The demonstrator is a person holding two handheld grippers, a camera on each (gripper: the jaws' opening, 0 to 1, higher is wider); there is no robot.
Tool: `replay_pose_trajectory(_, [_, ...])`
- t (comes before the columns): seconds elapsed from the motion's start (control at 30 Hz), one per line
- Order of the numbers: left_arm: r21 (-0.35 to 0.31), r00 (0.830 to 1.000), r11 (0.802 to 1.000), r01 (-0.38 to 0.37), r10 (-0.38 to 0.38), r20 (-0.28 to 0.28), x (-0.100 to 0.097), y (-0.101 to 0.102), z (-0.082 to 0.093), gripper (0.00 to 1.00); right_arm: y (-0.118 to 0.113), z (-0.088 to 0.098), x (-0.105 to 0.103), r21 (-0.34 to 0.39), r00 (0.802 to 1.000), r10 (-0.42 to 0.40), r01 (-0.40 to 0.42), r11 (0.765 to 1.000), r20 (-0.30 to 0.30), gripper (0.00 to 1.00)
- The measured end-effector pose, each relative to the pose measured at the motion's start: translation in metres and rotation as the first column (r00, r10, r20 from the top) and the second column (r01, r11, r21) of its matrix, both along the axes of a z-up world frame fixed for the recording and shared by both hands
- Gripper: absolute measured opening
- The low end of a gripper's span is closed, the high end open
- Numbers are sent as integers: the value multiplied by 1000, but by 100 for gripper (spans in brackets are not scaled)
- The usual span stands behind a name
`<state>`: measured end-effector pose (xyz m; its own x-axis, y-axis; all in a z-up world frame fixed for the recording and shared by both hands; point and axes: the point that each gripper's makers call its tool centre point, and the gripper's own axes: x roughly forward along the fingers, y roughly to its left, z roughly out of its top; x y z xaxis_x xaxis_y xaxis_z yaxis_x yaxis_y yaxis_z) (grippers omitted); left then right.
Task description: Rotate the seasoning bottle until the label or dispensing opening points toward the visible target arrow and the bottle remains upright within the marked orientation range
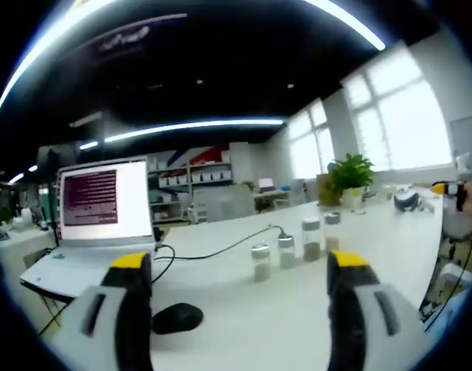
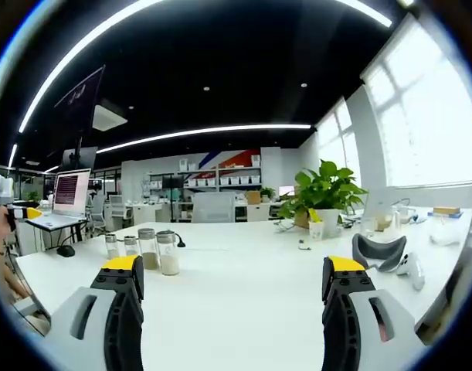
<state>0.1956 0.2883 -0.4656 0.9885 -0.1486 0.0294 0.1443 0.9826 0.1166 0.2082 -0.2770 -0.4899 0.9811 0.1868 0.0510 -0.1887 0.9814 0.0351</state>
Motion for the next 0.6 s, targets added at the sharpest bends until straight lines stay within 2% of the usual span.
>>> replay_pose_trajectory(0.6, [-10,1000,1000,0,0,7,-1,1,1,100,0,0,1,7,1000,9,-9,1000,-2,99])
